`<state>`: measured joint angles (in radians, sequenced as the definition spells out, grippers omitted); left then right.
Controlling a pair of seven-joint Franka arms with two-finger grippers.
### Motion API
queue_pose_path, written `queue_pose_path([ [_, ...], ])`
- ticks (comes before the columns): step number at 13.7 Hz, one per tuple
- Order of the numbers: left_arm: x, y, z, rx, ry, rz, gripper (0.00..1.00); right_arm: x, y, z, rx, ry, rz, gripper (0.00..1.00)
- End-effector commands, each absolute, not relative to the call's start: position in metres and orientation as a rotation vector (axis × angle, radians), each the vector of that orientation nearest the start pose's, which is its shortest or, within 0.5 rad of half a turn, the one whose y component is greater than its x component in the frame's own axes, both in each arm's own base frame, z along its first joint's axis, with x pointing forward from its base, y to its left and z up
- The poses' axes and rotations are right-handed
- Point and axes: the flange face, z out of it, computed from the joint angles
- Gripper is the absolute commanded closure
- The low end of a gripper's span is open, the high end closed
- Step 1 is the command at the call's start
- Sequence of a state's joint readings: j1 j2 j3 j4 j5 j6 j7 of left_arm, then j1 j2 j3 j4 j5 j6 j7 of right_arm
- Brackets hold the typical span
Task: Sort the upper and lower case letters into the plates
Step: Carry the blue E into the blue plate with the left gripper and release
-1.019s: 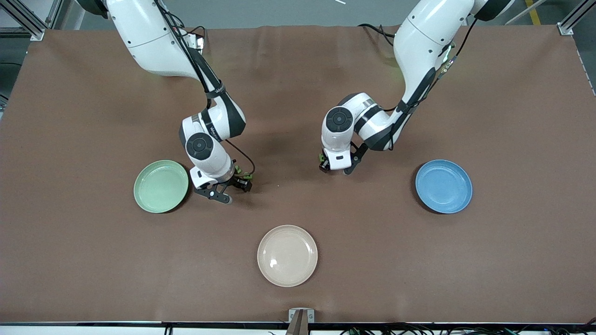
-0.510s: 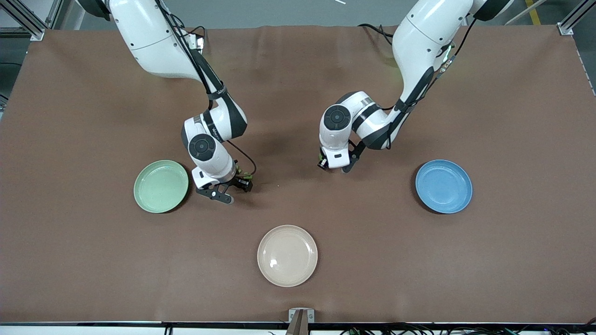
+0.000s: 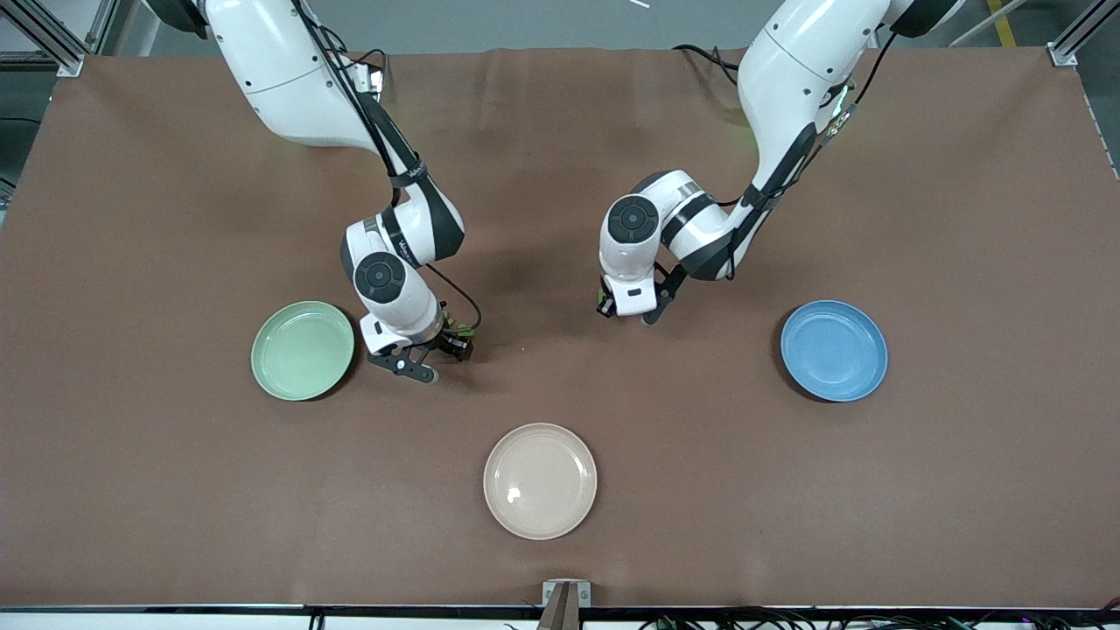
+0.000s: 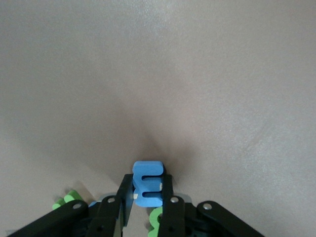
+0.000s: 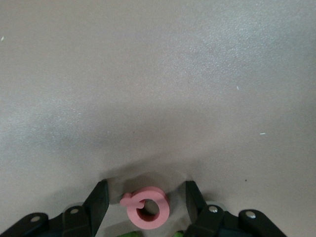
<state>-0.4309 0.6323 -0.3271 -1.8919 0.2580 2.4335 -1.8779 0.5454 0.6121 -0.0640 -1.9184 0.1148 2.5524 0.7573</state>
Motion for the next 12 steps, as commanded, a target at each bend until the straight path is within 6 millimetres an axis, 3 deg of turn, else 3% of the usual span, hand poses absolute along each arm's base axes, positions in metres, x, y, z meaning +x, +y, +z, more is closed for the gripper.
queue_pose_path([
  [1,0.469,-0.419,0.206,-2.785,-1.433,-0.004,0.85,0.551,0.301,0.168,-3.057,0.571,0.005,0.29],
  [4,0.494,-0.387,0.245,-2.822,-1.303,-0.048,0.85,0.546,0.310,0.168,-3.052,0.594,0.007,0.30],
  [7,0.517,-0.343,0.276,-2.874,-1.085,-0.040,0.85,0.546,0.309,0.168,-3.054,0.594,0.010,0.31],
  [9,0.532,-0.306,0.290,-2.915,-0.951,-0.002,0.85,0.545,0.308,0.167,-3.071,0.579,0.029,0.36],
  [12,0.546,-0.236,0.301,-2.968,-0.813,0.036,0.85,0.548,0.301,0.168,-3.087,0.541,0.033,0.38],
])
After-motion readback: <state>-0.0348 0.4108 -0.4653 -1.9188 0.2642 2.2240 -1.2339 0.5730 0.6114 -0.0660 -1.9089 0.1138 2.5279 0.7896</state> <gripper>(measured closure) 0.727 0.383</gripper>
